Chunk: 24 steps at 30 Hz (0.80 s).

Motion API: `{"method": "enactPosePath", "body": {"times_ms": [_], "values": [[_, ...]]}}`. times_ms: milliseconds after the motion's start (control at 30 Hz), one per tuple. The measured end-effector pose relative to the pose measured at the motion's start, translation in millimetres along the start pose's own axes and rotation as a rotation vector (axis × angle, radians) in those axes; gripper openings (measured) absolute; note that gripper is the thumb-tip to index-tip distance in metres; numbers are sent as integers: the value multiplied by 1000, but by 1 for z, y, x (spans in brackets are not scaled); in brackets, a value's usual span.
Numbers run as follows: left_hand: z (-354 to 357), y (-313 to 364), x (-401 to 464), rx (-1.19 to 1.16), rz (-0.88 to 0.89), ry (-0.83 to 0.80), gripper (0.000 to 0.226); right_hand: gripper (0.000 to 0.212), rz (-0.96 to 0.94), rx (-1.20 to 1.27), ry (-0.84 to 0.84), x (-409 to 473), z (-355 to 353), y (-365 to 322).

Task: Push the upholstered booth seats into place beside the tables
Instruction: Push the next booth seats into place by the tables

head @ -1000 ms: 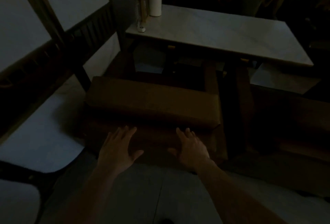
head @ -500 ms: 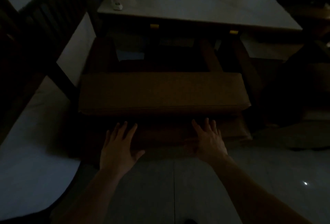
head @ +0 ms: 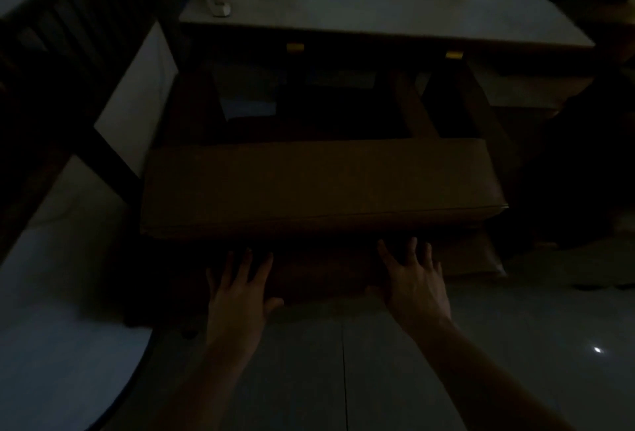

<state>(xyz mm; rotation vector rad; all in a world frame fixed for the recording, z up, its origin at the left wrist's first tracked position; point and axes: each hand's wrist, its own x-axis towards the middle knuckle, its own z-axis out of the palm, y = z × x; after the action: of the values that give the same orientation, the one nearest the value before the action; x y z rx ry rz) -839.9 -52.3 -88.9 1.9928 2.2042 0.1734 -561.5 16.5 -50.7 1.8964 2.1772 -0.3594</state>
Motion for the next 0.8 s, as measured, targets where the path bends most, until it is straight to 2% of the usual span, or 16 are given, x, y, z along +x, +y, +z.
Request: {"method": "enactPosePath", "body": {"times_ms": [367,800], "values": [[1,-15,13,-9,33,-2,85,88,29,-27,-50,4,-10,-12],[-17,-83,92,-82,63,0,90,87,23,-39,-53,60,-13,-70]]}}
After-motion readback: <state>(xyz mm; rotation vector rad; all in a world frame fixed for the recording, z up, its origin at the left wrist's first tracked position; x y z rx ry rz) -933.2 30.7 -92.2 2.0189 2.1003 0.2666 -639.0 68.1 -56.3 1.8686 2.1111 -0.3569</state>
